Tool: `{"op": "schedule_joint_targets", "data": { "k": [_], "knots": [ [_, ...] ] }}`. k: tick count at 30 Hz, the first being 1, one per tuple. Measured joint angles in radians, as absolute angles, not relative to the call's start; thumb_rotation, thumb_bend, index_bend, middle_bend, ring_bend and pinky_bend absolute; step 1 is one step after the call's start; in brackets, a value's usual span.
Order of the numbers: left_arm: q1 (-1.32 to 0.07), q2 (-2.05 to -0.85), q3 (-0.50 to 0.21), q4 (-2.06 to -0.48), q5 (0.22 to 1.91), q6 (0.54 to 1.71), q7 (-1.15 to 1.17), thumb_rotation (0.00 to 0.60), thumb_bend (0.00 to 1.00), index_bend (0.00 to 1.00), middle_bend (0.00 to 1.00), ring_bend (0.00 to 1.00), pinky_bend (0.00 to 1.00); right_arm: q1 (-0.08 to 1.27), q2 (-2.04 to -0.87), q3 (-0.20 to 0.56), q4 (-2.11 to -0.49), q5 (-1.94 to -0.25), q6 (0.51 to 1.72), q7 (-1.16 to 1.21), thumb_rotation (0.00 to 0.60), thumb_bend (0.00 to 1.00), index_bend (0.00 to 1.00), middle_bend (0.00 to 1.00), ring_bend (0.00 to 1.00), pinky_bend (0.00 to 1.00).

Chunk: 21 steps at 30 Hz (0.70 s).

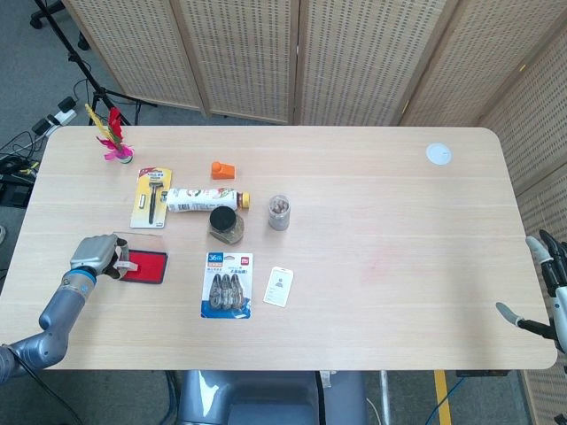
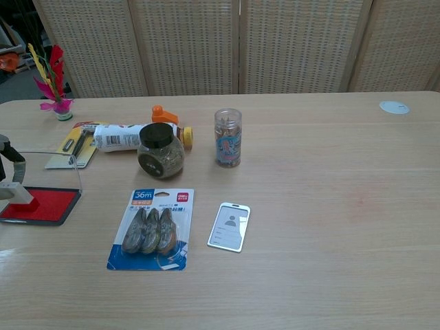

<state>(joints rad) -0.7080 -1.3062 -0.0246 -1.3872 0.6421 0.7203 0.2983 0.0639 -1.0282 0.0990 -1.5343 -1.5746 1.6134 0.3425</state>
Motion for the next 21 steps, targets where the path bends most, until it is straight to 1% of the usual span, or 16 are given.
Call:
{"op": "schedule_joint_targets", "data": {
  "k": [3, 10, 12, 15, 21],
  "knots": [
    [-0.707, -1.272, -0.026, -1.424, 0.646, 0.720, 0.294, 0.600, 0.41, 0.62, 1.00, 0.98, 0.94, 0.064, -1.028, 0.098, -1.535, -1.576, 1.613, 0.343, 0.600, 0.00, 0.00, 0.00, 0.00, 0.00],
    [-0.701, -1.124, -0.023, -1.557, 0.662, 0.740, 0.289, 0.600, 0.42, 0.62, 1.00, 0.98, 0.94, 0.064, -1.029, 0.097, -1.538, -1.580, 1.613, 0.338, 0.600, 0.00, 0.00, 0.00, 0.00, 0.00],
    [-0.699, -1.095, -0.021, -1.568, 0.657, 0.749, 0.289, 0.600, 0.41, 0.62, 1.00, 0.98, 0.94, 0.065, -1.030, 0.096, -1.539, -1.581, 1.613, 0.336, 0.600, 0.00, 0.00, 0.00, 0.00, 0.00],
    [-0.696, -1.086, -0.015, -1.551, 0.644, 0.737, 0.282, 0.600, 0.41, 0.62, 1.00, 0.98, 0.94, 0.064, -1.030, 0.097, -1.538, -1.580, 1.614, 0.333, 0.600, 0.00, 0.00, 0.00, 0.00, 0.00],
    [-0.685, -1.115, -0.002, -1.433, 0.643, 0.655, 0.235, 0.600, 0.42, 0.62, 1.00, 0.98, 0.94, 0.066, -1.033, 0.098, -1.537, -1.575, 1.607, 0.328, 0.600, 0.00, 0.00, 0.00, 0.00, 0.00]
  ]
}}
